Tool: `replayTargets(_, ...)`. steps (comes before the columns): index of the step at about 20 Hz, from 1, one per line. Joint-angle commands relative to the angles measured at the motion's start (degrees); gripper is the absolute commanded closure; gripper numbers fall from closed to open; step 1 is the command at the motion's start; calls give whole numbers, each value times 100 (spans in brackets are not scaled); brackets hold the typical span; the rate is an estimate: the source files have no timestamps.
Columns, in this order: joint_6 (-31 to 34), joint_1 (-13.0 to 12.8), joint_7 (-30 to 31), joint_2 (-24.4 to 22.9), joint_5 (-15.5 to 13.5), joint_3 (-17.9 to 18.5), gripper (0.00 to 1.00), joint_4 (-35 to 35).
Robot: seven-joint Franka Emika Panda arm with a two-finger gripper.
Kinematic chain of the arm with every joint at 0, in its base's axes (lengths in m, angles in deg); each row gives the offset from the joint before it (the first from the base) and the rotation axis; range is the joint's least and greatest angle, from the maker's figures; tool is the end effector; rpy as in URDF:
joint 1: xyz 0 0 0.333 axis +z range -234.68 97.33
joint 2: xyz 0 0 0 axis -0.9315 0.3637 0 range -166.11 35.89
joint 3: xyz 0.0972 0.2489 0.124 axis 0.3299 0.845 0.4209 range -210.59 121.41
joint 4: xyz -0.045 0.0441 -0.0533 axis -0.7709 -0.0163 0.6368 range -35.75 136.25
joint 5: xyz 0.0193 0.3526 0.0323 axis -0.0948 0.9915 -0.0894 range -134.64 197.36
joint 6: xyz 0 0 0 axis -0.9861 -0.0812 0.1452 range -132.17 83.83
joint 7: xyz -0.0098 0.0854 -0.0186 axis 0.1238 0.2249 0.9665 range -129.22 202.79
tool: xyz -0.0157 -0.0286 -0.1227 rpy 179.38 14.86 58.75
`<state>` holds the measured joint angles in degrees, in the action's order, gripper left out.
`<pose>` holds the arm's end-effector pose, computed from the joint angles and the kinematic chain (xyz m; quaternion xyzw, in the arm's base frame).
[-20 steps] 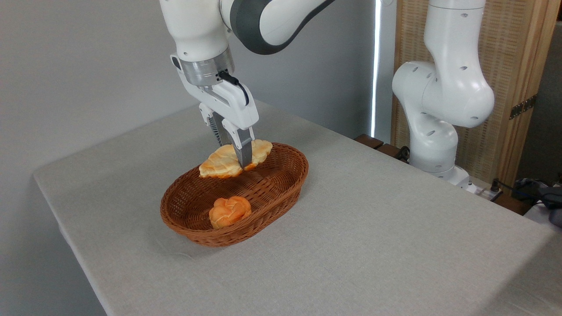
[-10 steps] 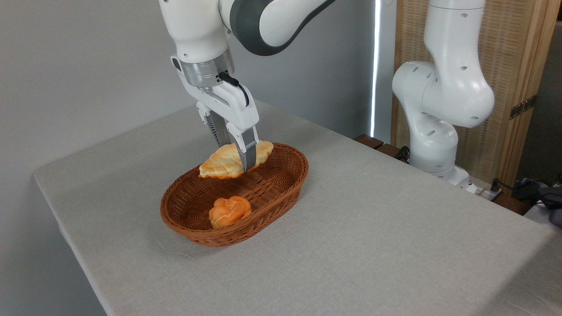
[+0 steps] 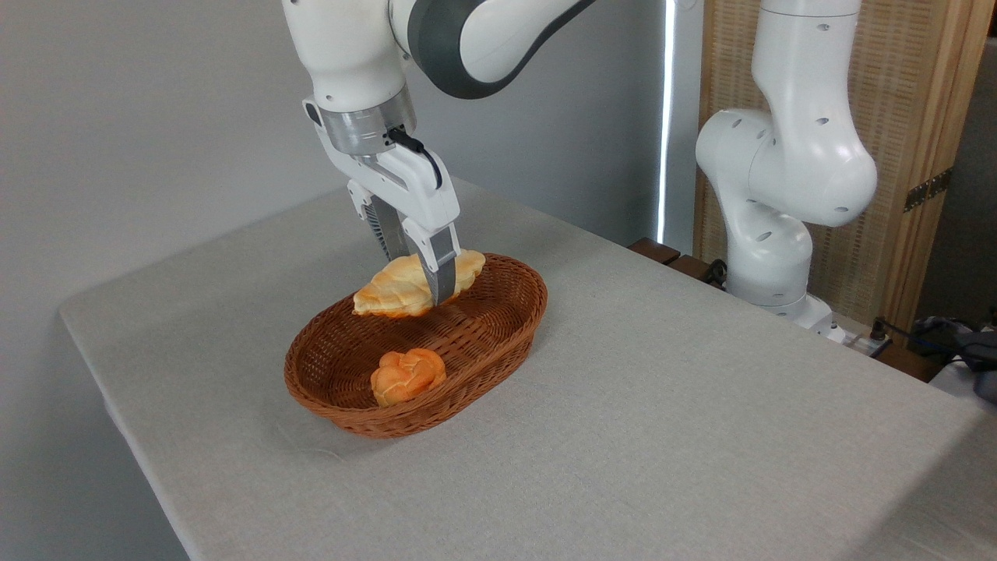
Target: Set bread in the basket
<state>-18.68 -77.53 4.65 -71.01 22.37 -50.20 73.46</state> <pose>0.4610 -0.1375 0.4763 0.9227 -0.3756 -0.0390 0.0779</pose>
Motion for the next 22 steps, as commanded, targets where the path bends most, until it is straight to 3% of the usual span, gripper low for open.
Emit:
replayTargets(1, 69, -46, 6, -16, 81, 52, 0, -63)
replayTargets(10, 69, -20, -3, -60, 99, 174, 0, -298)
replayTargets(22, 104, 33, -195, 177, 134, 1220, 0, -1671)
